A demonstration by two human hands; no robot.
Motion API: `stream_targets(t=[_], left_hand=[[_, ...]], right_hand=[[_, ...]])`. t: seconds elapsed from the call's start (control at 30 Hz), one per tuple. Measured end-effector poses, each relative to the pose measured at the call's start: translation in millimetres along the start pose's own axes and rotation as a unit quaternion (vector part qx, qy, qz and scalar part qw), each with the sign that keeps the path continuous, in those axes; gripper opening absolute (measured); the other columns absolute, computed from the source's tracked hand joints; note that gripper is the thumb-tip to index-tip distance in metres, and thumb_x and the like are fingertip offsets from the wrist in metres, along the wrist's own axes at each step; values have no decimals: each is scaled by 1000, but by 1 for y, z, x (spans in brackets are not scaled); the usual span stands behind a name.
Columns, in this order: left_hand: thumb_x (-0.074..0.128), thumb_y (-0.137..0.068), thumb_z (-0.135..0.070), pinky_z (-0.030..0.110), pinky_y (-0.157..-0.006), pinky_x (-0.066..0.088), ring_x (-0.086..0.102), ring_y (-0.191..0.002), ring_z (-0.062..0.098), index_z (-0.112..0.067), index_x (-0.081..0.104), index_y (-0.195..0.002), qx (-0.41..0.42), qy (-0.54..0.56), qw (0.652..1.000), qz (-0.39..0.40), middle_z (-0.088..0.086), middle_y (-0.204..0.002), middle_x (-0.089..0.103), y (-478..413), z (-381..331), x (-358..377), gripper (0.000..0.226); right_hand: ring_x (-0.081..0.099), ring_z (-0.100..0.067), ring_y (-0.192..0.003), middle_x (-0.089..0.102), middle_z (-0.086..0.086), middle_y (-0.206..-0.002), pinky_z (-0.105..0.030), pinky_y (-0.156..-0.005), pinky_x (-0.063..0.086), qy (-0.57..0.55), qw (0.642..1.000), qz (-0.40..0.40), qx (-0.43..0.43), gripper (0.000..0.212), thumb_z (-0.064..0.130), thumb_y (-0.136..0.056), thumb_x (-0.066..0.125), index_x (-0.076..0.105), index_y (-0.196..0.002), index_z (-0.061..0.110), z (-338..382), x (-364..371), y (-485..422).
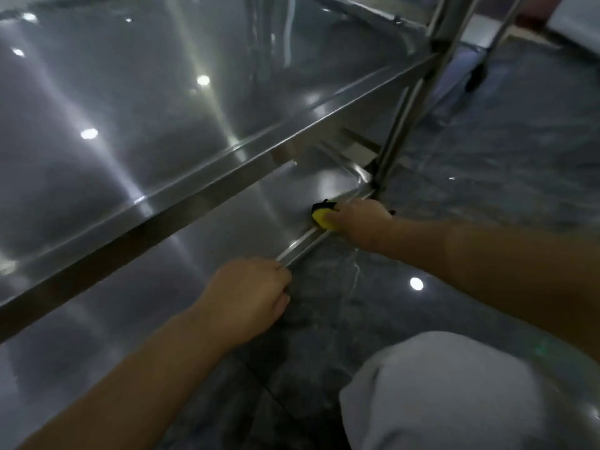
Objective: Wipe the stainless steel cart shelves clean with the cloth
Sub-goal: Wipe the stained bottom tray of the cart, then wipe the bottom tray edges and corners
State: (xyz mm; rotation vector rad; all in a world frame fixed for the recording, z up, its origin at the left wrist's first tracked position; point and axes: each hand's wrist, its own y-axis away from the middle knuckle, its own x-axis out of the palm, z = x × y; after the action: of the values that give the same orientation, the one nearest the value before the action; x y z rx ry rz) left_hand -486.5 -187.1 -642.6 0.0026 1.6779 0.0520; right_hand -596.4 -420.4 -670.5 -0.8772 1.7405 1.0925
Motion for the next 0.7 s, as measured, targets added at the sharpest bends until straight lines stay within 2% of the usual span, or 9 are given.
stream_targets(t=[0.07,0.13,0.23,0.33,0.43,0.5,0.53,0.6,0.7], left_hand=[[50,-79,-37,30,-57,50,62,-66,20,-19,66,-77,18,-19,999,40,-1,-73,63,-25,-12,-19,24],[70,-67,-30,27,-45,42,56,-48,23,-15,60,-58,34,-50,997,39,2,-56,57,-48,-23,-43,20],[86,-46,-18,23,-43,36,51,-40,24,-13,54,-49,19,-49,997,57,5,-49,53,-70,-44,-85,33],[77,-70,-28,29,-61,47,62,-69,21,-16,64,-76,14,-66,990,124,4,-76,63,-85,-66,-121,19],[78,-69,-33,28,-57,52,63,-66,15,-20,64,-74,-8,-27,993,114,0,-73,63,-90,-79,-164,20],[63,-85,-28,28,-69,52,64,-80,16,-18,64,-87,-14,-21,986,166,0,-86,65,-90,-86,-187,10],[66,-82,-25,28,-67,52,64,-77,17,-17,64,-84,5,-7,990,144,1,-83,66,-90,-89,-201,9],[82,-62,-21,23,-53,50,61,-58,17,-15,64,-66,11,12,984,175,2,-65,63,-89,-95,-236,19],[88,-30,-16,15,-37,35,49,-35,14,-18,54,-43,22,29,988,149,-1,-43,51,-81,-104,-291,37]], right_hand=[[59,-31,-107,55,-9,-123,-37,-75,48,31,999,4,-10,38,17,-95,45,46,-132,24,-5,-17,14],[59,-29,-109,56,-8,-125,-38,-76,48,53,998,23,-15,36,16,-95,45,49,-131,21,-7,-42,27],[61,-28,-104,59,-5,-120,-36,-67,45,22,997,74,-6,33,15,-93,50,51,-126,19,-12,-79,45],[59,-27,-107,57,-3,-121,-35,-73,48,-27,991,130,7,29,11,-91,54,57,-119,18,-21,-118,63],[60,-27,-104,58,-5,-118,-35,-69,44,-58,988,139,29,28,8,-92,50,58,-118,15,-34,-158,87],[60,-28,-106,58,-6,-119,-35,-68,41,-70,987,139,34,30,9,-94,47,57,-121,15,-47,-187,106],[60,-28,-107,59,-5,-121,-35,-69,41,-76,986,142,35,30,10,-94,46,56,-122,15,-54,-201,115],[59,-28,-109,59,-5,-122,-35,-73,43,-98,984,142,41,30,11,-94,45,56,-122,16,-68,-232,134],[58,-28,-110,60,-5,-122,-39,-85,50,-111,977,173,52,27,11,-92,50,59,-117,15,-91,-286,157]])
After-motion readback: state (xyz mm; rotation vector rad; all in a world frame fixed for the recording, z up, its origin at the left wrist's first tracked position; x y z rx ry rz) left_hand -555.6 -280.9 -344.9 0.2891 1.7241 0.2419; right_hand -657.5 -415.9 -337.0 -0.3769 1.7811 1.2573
